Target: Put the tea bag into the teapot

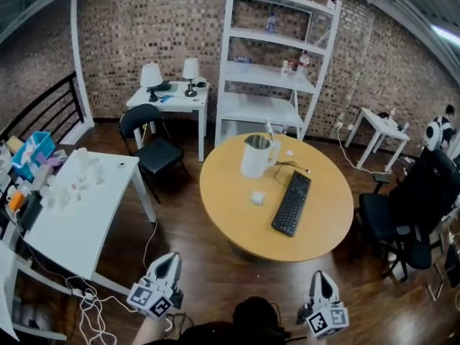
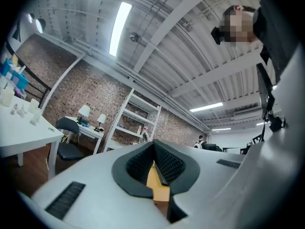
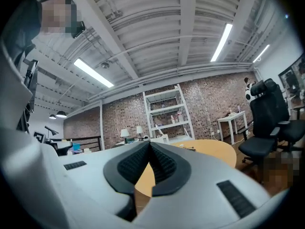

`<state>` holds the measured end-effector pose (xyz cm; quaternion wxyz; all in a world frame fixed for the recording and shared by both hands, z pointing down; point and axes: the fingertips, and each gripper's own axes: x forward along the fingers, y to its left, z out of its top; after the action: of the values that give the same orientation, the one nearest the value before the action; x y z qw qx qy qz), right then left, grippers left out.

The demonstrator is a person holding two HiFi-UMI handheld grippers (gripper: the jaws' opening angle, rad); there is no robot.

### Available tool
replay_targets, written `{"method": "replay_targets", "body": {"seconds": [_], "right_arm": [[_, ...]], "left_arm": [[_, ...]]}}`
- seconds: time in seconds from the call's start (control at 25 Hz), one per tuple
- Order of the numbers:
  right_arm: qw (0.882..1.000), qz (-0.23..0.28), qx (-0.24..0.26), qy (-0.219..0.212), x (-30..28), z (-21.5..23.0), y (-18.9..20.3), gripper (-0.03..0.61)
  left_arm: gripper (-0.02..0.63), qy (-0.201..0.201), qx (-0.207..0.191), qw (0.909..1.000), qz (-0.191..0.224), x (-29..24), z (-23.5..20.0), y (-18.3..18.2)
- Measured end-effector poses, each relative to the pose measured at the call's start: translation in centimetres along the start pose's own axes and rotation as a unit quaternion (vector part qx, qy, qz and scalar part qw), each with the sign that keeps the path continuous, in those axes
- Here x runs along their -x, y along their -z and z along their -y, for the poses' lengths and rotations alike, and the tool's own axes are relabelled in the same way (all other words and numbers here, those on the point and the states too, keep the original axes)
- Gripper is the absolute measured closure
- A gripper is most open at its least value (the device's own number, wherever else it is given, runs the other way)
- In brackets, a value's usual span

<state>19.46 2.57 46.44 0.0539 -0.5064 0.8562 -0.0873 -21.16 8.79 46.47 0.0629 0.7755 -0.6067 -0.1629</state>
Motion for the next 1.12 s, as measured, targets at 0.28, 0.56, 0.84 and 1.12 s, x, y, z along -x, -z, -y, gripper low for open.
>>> {"method": "replay_targets", "body": {"seconds": [0.28, 0.56, 0.84, 1.12], "right_arm": [[1.000, -0.006, -0.011, -0.028, -7.4, 1.6, 1.1, 0.571], [0.999, 0.004, -0.021, -0.036, -15.0, 8.4, 1.1, 0.571], [0.999, 0.008, -0.019, -0.049, -24.2, 15.4, -1.4, 0.571], [0.995, 0.009, -0.008, -0.097, -31.7, 14.8, -2.6, 0.571]], "left_arm": [[0.614, -0.025, 0.010, 0.9995, -0.016, -3.8, -2.9, 2.5], [0.614, -0.048, -0.008, 0.9981, -0.038, -12.3, -4.2, 5.1], [0.614, -0.052, -0.031, 0.9979, -0.022, -22.3, -4.4, 3.9], [0.614, -0.042, -0.031, 0.9982, -0.028, -27.4, -5.5, 4.7]]}}
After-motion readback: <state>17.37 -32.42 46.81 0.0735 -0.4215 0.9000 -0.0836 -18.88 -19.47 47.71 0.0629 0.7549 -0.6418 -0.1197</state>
